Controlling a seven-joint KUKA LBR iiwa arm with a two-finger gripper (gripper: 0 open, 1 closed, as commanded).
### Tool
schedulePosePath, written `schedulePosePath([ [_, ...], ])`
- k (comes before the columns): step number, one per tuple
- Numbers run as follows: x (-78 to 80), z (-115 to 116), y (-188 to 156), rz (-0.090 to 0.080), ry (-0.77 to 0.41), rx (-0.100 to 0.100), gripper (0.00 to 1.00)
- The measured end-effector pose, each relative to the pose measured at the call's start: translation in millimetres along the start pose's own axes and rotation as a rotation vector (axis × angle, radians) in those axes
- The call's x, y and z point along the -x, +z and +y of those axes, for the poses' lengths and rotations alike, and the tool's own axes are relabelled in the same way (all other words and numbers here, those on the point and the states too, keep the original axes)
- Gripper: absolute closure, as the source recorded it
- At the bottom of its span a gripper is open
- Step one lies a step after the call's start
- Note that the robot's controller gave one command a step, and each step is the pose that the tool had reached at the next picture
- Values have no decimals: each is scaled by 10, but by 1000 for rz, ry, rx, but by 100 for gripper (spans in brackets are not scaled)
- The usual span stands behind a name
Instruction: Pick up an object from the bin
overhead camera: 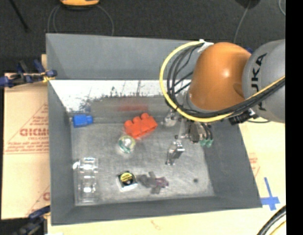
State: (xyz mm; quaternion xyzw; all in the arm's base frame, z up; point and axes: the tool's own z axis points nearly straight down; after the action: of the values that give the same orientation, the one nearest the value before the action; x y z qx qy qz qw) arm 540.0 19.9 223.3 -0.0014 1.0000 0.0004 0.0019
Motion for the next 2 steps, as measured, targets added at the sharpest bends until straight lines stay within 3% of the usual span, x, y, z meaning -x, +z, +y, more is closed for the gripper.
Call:
schedulePosePath([
  [1,-271,767,1505,-5,-218,-1,0],
  [2,-241,776,1471,-16,-215,1,100],
])
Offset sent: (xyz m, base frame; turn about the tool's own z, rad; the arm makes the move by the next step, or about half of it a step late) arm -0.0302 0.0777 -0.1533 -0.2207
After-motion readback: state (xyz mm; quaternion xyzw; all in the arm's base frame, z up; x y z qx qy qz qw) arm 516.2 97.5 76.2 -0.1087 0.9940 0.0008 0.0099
